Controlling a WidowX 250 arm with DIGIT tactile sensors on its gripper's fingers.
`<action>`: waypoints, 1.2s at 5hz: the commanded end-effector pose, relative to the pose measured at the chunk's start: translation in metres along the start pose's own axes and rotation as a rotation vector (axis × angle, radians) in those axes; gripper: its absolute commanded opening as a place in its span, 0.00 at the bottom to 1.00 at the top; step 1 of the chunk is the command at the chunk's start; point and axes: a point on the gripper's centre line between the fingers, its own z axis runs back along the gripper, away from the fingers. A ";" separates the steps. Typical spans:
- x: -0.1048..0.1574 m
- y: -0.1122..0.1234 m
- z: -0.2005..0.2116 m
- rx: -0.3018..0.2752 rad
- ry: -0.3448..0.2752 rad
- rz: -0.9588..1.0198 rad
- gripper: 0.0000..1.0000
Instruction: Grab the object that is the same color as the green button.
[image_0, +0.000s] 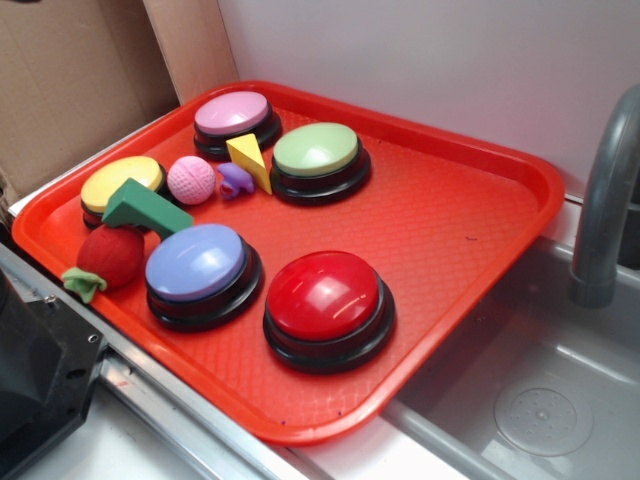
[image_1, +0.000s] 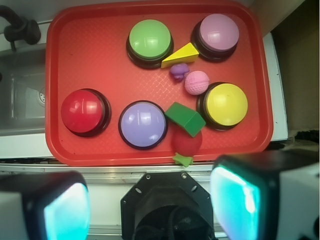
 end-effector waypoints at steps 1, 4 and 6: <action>0.000 0.000 0.000 0.000 0.000 0.000 1.00; 0.003 0.039 -0.067 -0.078 -0.085 0.377 1.00; 0.010 0.067 -0.122 -0.036 -0.131 0.652 1.00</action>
